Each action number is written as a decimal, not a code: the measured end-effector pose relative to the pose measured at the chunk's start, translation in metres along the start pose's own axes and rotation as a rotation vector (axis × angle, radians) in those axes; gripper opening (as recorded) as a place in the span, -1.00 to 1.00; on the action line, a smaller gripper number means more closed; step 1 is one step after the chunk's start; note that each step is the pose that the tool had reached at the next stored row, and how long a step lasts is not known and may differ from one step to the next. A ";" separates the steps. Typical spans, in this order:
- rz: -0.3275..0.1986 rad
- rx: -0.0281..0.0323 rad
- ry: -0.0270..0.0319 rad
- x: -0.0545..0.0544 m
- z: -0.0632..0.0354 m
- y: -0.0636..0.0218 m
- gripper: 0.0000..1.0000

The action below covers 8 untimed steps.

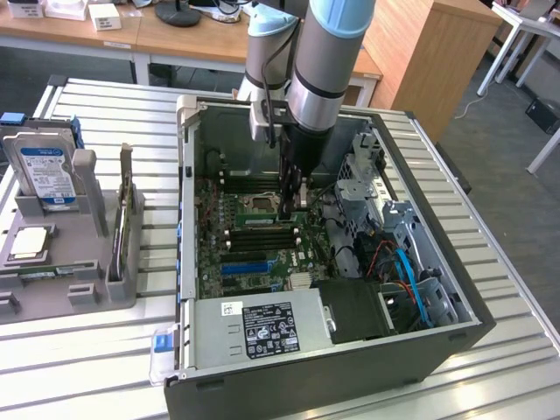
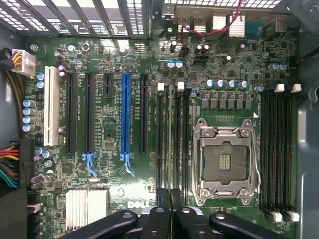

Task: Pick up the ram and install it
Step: 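Insert the ram into the slot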

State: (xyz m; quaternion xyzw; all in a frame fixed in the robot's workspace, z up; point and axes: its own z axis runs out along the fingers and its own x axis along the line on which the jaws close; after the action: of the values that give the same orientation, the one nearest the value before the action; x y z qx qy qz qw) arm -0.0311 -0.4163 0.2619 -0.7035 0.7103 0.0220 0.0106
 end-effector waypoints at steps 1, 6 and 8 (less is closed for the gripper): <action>0.000 0.0000 0.0000 0.000 0.0000 0.0000 -0.76; 0.000 0.0000 0.0000 0.001 0.0004 0.0000 -0.76; 0.000 0.0000 -0.0001 0.001 0.0018 0.0000 -0.76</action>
State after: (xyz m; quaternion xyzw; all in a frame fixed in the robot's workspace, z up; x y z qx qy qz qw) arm -0.0311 -0.4171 0.2601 -0.7035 0.7103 0.0220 0.0106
